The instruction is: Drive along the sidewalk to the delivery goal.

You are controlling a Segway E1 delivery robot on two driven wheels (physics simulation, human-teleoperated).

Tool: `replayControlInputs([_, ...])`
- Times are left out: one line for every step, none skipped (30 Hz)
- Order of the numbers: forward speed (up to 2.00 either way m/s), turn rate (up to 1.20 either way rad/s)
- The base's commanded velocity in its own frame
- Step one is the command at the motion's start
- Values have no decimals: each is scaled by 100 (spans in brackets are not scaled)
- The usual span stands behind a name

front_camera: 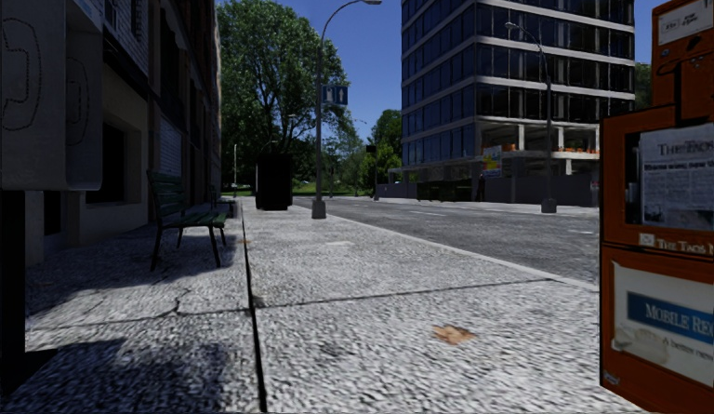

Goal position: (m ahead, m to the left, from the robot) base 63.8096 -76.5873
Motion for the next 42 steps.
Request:
replayControlInputs([200, 0])
replayControlInputs([200, 0])
replayControlInputs([200, 0])
replayControlInputs([200, 0])
replayControlInputs([200, 0])
replayControlInputs([199, 0])
replayControlInputs([193, 0])
replayControlInputs([191, 0])
replayControlInputs([191, 0])
replayControlInputs([190, 0])
replayControlInputs([190, 0])
replayControlInputs([190, 0])
replayControlInputs([190, 0])
replayControlInputs([190, 0])
replayControlInputs([189, 0])
replayControlInputs([189, 0])
replayControlInputs([189, 0])
replayControlInputs([189, 0])
replayControlInputs([189, 0])
replayControlInputs([189, 0])
replayControlInputs([189, 0])
replayControlInputs([189, 0])
replayControlInputs([189, 1])
replayControlInputs([189, 2])
replayControlInputs([189, 4])
replayControlInputs([189, 4])
replayControlInputs([189, 5])
replayControlInputs([189, 5])
replayControlInputs([189, 6])
replayControlInputs([189, 6])
replayControlInputs([189, 11])
replayControlInputs([189, 13])
replayControlInputs([189, 13])
replayControlInputs([189, 13])
replayControlInputs([189, 13])
replayControlInputs([189, 13])
replayControlInputs([189, 13])
replayControlInputs([189, 13])
replayControlInputs([189, 13])
replayControlInputs([189, 13])
replayControlInputs([189, 13])
replayControlInputs([188, 16])
